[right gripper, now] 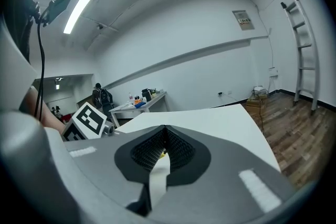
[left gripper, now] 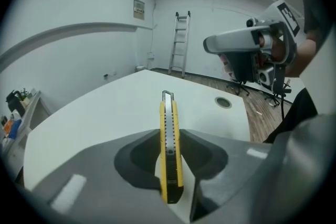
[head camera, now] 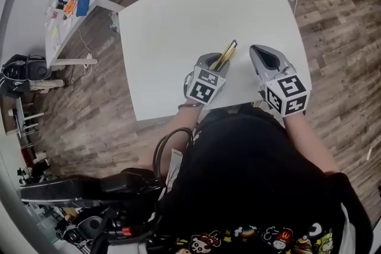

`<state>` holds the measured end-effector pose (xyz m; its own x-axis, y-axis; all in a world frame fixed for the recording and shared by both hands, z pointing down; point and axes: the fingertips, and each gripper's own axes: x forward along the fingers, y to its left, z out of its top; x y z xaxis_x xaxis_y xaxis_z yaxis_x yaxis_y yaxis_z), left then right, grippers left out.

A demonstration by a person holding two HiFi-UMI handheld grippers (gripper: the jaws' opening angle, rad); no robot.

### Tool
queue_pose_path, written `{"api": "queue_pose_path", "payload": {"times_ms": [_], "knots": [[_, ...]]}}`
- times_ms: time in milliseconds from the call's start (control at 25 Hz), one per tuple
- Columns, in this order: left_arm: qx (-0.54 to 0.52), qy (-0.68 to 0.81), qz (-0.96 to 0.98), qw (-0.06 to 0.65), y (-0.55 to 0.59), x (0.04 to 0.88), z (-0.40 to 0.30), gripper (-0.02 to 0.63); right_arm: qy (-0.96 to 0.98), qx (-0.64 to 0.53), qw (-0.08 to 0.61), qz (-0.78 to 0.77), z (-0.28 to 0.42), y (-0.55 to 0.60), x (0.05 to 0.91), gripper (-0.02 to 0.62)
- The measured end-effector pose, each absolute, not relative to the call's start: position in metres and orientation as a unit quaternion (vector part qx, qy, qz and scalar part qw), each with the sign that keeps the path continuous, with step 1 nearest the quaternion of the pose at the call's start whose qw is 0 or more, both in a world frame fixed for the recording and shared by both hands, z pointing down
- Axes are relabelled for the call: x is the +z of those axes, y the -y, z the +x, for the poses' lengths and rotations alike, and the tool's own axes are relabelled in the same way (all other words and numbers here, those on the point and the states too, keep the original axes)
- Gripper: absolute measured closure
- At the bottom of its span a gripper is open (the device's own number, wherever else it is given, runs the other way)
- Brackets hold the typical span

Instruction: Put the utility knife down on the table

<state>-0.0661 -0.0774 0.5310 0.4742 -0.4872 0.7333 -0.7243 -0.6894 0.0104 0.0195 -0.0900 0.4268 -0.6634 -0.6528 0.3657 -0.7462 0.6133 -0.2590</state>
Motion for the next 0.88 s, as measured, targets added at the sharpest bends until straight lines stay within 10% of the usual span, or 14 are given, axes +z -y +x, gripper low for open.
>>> {"api": "queue_pose_path", "payload": {"times_ms": [880], "knots": [[0.413, 0.337, 0.821, 0.203, 0.068, 0.589, -0.052, 0.483, 0.884, 0.219, 0.128, 0.392, 0.028, 0.084, 0.442, 0.572]]}}
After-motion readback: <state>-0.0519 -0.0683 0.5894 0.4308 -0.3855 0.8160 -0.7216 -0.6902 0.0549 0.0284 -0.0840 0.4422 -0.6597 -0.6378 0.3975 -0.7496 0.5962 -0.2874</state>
